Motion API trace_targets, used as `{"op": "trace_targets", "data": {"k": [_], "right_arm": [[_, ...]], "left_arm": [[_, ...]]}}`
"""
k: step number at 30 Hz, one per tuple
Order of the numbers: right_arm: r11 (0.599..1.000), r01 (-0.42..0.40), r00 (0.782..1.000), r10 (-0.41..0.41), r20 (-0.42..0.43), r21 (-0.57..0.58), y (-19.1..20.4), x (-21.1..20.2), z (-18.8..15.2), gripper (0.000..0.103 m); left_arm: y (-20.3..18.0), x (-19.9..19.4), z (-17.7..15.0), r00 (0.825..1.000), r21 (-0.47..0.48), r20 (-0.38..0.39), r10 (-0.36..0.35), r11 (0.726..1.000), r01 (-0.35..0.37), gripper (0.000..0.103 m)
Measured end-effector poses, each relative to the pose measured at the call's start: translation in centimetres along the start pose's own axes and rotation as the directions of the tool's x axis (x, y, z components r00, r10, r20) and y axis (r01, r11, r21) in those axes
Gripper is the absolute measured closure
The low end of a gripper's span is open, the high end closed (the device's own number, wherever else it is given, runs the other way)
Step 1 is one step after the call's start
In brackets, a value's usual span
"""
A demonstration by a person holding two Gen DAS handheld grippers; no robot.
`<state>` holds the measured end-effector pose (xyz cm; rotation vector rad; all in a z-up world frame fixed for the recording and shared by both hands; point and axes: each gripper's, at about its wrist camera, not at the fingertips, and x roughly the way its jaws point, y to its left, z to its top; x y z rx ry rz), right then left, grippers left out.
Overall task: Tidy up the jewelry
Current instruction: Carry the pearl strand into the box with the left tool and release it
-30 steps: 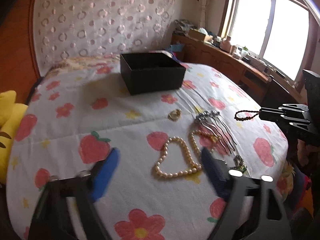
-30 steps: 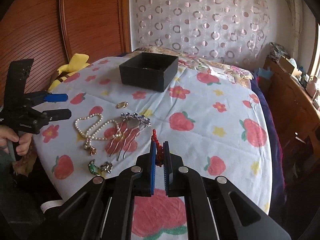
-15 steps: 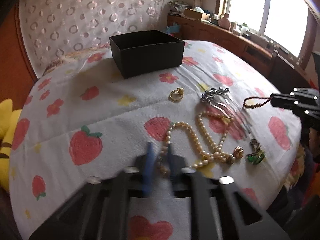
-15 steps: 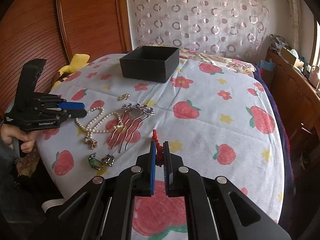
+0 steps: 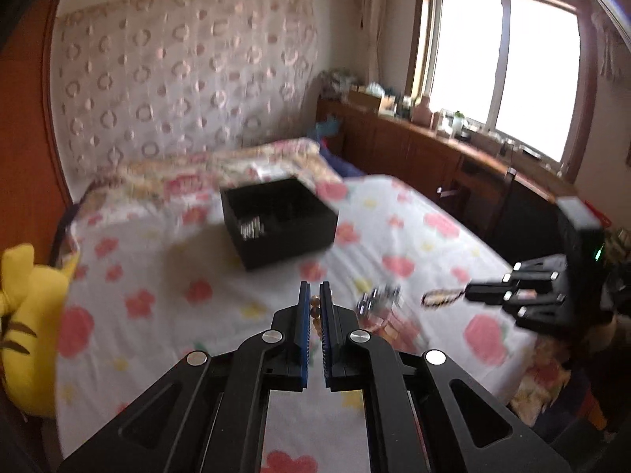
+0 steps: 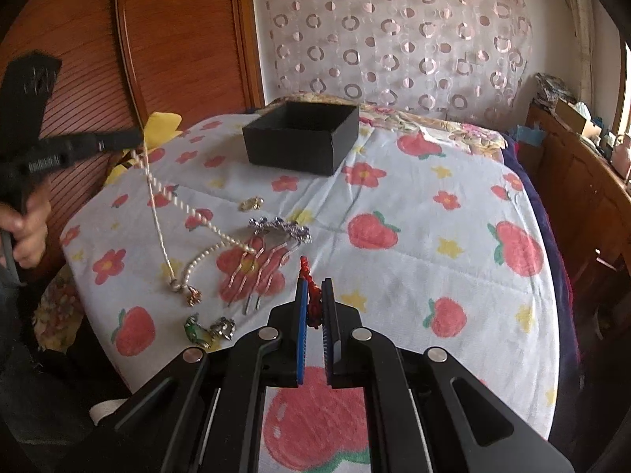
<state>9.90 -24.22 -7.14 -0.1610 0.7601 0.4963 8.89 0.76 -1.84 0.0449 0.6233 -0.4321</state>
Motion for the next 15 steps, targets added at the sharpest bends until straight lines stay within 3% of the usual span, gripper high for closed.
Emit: {"op": "trace_targets", "data": {"k": [8,15], "right_arm": [[1.0,0.006,0.999,-0.005,0.054,-0.019,0.3,-1.8,2.0,0.095],[0.999,0.011,0.996,-0.007,0.093,-0.038,0.6,-3.0,3.6,0.095]], "left_arm": [[-1.4,-2.5,4.6,0.995,0.044,0.1,0.006,0.999,-0.01,0.099],[-2.5,-3.8,7.1,0.991,0.064,0.135,-0.02,0.998,0.011,0.099]]}}
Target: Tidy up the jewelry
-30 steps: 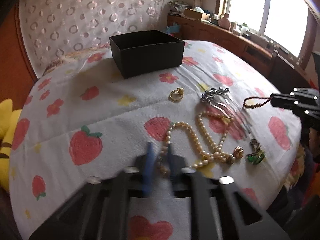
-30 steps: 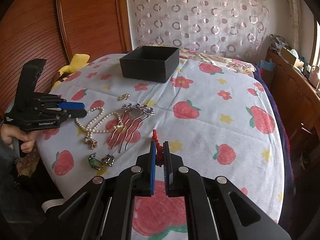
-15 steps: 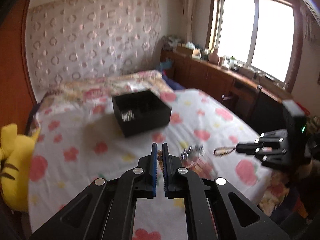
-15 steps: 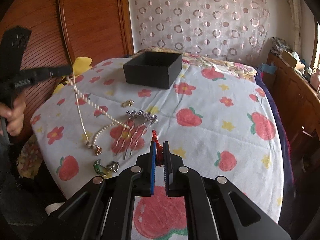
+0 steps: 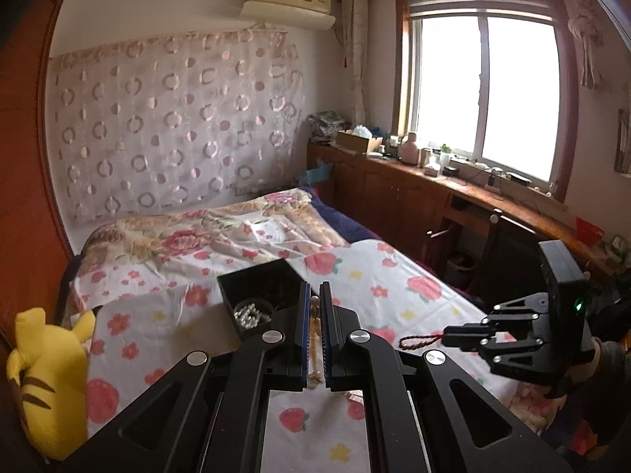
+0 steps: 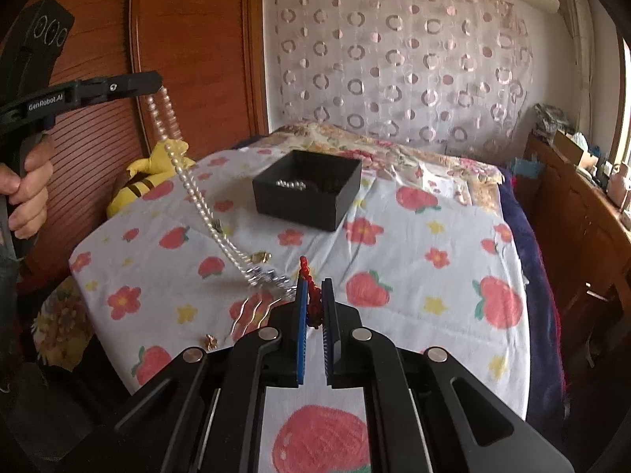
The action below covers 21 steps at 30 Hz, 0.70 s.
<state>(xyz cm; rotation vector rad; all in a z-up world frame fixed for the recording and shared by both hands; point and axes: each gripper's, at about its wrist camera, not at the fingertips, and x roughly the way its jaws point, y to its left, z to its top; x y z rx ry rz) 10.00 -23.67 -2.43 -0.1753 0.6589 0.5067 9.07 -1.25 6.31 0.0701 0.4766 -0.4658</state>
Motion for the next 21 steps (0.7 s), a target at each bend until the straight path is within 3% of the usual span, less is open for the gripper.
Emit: {"op": "trace_targets", "data": {"k": [6,13,21], "right_arm": [[1.0,-0.005,1.0,0.005,-0.013,-0.001,0.2,0.6,-0.4,0.095],[1.0,0.001,0.999,0.0,-0.049,0.011,0.0,2.0,-1.3,0.095],[0.999,0.031,0.993,-0.03,-0.112,0.007,-0.2,4.6,-2.1,0.095]], "left_arm": [[-0.7,0.3,-2.1,0.998,0.032,-0.059,0.0,0.999,0.002,0.099],[1.2,0.6,-8.2,0.986,-0.055,-0.165,-0.003,0.998,-0.006,0.099],[0.7,-0.3,-11.8,0.98,-0.077,-0.201,-0.01,0.997,-0.006,0.099]]}}
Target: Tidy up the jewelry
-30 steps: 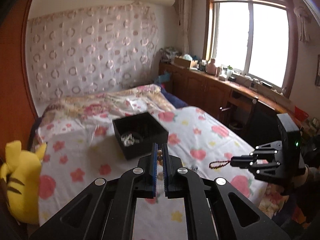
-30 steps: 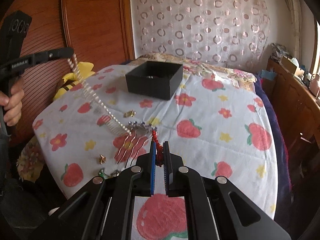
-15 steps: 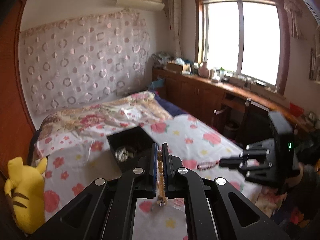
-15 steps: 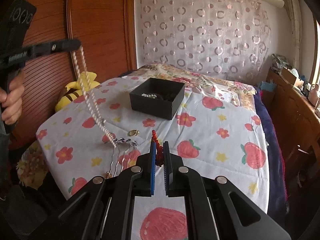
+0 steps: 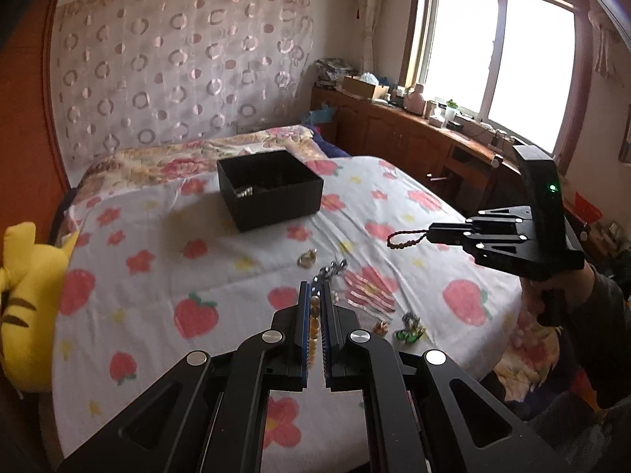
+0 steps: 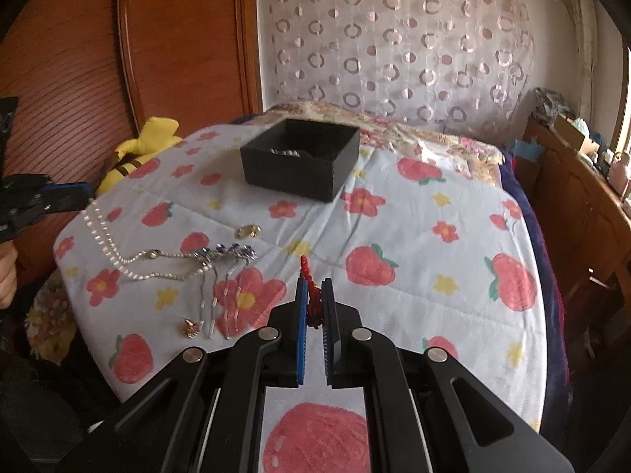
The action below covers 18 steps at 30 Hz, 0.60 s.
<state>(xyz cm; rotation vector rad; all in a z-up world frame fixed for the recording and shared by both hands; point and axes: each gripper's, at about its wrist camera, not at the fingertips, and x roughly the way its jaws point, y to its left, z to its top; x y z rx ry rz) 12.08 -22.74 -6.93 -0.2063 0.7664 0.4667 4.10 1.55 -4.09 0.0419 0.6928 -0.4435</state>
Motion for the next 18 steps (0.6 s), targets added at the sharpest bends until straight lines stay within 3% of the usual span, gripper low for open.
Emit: {"op": "trace_targets", "data": {"k": [5,6,7,8,14,16,18], "right_arm": [[1.0,0.022,0.999,-0.022,-0.038,-0.004,0.0,1.6,-0.5,0.092],[1.0,0.03,0.999,-0.03,-0.037,-0.005,0.1,1.7,-0.4,0.084],[0.999,0.034,0.999,-0.034,-0.029,-0.005,0.1,1.7,-0.2,0.062],[1.0,0.031,0.999,-0.031,-0.013,-0.001,0.1,1.5,0.1,0.056],[0.996,-0.084,0.996,0.083,-0.028,-0.029,2.2,2.7,2.1,0.058],[0.993,-0.118,0.991,0.115,-0.072,-0.033,3.2,4.1,2.5,0.074],[0.99,-0.137,0.986,0.133,-0.1,-0.034,3.9,5.1,2.8,0.079]], "left_arm": [[0.2,0.5,-0.4,1.0,-0.008,-0.009,0.012,1.0,-0.012,0.099],[0.3,0.7,-0.4,1.0,-0.009,-0.01,0.015,1.0,-0.015,0.099],[0.4,0.7,-0.5,1.0,-0.01,-0.01,0.015,1.0,-0.015,0.099],[0.4,0.7,-0.7,1.0,-0.013,-0.01,0.014,1.0,-0.014,0.099],[0.8,1.0,-1.1,1.0,-0.031,-0.019,0.011,0.999,-0.012,0.099],[0.9,1.2,-1.2,1.0,-0.035,-0.023,0.011,0.999,-0.011,0.099],[1.0,1.3,-1.4,1.0,-0.039,-0.026,0.009,0.999,-0.01,0.099]]}}
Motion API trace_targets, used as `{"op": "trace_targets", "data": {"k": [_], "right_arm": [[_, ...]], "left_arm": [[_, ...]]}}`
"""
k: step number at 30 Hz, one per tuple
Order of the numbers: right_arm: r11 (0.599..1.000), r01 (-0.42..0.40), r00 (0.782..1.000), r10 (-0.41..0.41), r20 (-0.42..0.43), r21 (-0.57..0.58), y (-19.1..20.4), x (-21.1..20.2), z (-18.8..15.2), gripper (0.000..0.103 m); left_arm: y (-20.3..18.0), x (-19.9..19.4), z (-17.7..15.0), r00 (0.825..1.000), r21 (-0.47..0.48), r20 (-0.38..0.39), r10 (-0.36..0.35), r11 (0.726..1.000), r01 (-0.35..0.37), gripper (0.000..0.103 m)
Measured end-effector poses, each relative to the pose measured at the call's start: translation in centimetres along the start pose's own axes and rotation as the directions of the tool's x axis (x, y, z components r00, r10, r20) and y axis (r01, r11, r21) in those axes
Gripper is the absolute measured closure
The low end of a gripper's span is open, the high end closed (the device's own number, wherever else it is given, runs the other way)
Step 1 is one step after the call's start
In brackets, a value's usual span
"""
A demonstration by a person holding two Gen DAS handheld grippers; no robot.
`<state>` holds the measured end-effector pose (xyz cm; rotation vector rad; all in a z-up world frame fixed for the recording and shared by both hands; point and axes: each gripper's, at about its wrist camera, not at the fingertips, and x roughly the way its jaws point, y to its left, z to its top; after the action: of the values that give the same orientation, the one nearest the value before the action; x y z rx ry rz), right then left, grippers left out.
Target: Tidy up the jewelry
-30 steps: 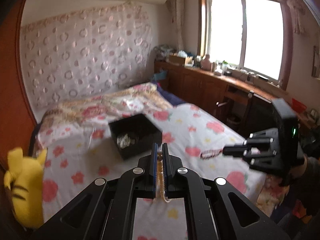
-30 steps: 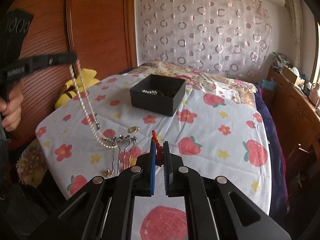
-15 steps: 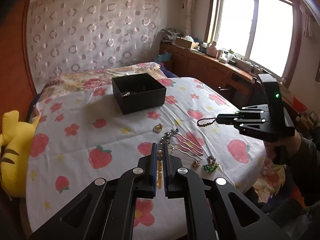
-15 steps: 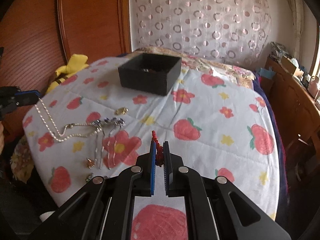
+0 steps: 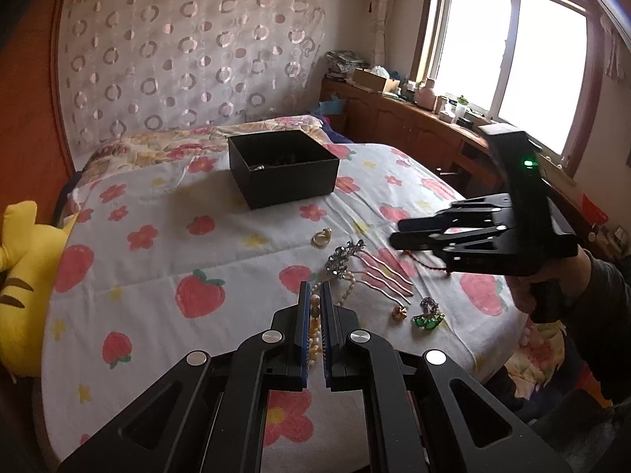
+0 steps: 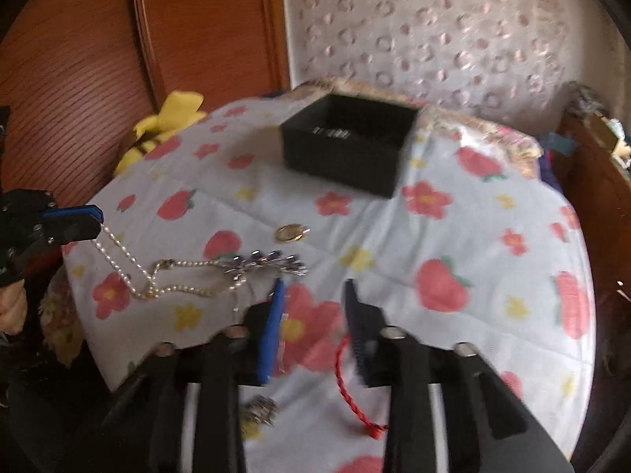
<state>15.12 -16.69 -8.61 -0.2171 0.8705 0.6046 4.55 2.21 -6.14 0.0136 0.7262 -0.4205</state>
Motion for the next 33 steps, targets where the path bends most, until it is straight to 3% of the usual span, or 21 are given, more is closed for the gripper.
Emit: {"op": "trace_targets", "data": {"k": [3,9,15,20,23,33], "right_arm": [[0.998,-0.054,0.998,0.055,-0.037,0.035,0.4,1.1,0.6,0.079],[0.997,-0.024,0.994,0.031,-0.101,0.07,0.5,2.5,0.8,0.079],[0.991,-0.07,0.985,0.087,-0.149,0.118,0.0,3.5,0.9,0.079],[0.992,-0.068,0.983,0.085,-0.164,0.108,0.1,3.8,1.0,0.079],[0.993,-0.068,0.986,0.081,-0.143,0.095,0.3,3.8,1.0,0.084],[0.996,-0.08,0.995,0.077,0.059,0.048,2.7,2.1,2.1,0.098]], "left_arm": [[0.2,0.3,-0.4,1.0,-0.009,-0.007,-0.006,1.0,0.006,0.099],[0.2,0.7,-1.5,0.999,-0.018,-0.025,-0.023,1.0,0.022,0.099],[0.3,1.0,-1.9,0.999,-0.026,-0.033,-0.035,0.999,0.034,0.099],[0.4,1.3,-2.1,0.998,-0.03,-0.039,-0.046,0.999,0.045,0.099],[0.5,1.6,-2.3,0.998,-0.034,-0.048,-0.051,0.998,0.05,0.099],[0.6,2.5,-2.9,0.996,-0.048,-0.066,-0.065,0.997,0.062,0.099]]}}
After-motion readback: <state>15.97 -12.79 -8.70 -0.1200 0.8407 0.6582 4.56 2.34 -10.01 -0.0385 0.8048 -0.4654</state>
